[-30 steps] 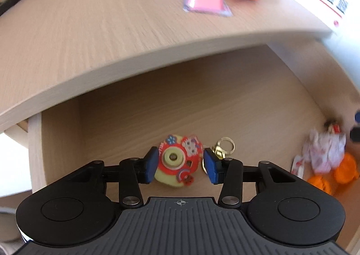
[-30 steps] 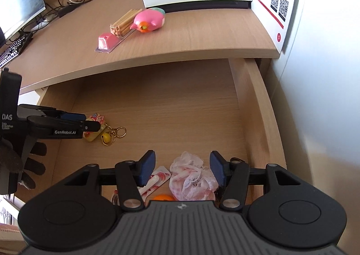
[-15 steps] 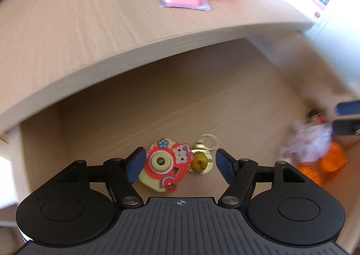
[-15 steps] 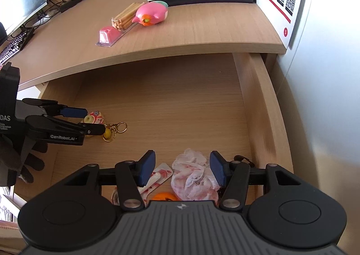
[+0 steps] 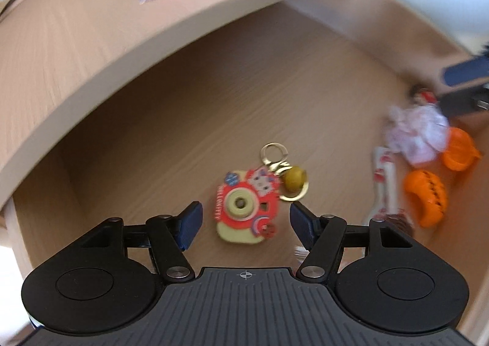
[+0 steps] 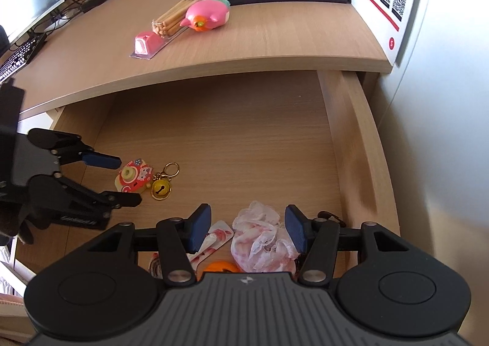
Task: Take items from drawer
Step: 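Lower the left gripper into the drawer and grasp the Hello Kitty keychain, then lift the keychain out with the left gripper while the right gripper grasps the pink-lidded jar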
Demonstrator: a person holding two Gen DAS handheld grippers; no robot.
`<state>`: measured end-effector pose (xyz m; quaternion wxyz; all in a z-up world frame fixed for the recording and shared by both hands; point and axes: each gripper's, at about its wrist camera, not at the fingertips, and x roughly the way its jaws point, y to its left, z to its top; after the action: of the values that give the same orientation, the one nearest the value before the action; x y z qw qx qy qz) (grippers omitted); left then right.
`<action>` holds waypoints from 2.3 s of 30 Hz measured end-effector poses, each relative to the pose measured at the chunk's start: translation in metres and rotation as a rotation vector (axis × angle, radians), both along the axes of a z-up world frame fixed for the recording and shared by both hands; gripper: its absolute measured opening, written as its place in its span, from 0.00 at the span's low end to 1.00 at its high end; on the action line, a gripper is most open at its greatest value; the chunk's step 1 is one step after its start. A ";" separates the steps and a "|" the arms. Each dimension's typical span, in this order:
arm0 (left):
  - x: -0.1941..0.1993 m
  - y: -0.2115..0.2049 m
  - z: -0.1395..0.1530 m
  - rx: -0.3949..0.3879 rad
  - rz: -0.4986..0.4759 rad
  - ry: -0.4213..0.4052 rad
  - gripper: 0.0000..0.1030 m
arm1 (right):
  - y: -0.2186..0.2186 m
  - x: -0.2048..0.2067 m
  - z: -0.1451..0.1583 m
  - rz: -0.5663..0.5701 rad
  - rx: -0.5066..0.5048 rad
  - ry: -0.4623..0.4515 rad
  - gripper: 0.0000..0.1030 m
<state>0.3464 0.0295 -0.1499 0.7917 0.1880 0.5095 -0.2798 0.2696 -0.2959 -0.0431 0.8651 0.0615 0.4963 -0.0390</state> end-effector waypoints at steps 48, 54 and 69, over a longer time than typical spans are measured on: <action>-0.080 0.076 0.126 -0.347 0.379 0.049 0.48 | 0.098 0.049 0.001 0.317 0.155 0.311 0.06; -0.067 0.072 0.128 -0.354 0.392 0.045 0.48 | 0.065 0.044 0.010 0.227 0.227 0.274 0.25; -0.085 0.090 0.111 -0.391 0.528 0.079 0.48 | 0.138 0.074 -0.077 0.327 0.020 0.594 0.50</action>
<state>0.2614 0.1194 -0.0385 0.8378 -0.1173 0.5073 -0.1644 0.3436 -0.1582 -0.1200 0.6768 -0.0246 0.7304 0.0886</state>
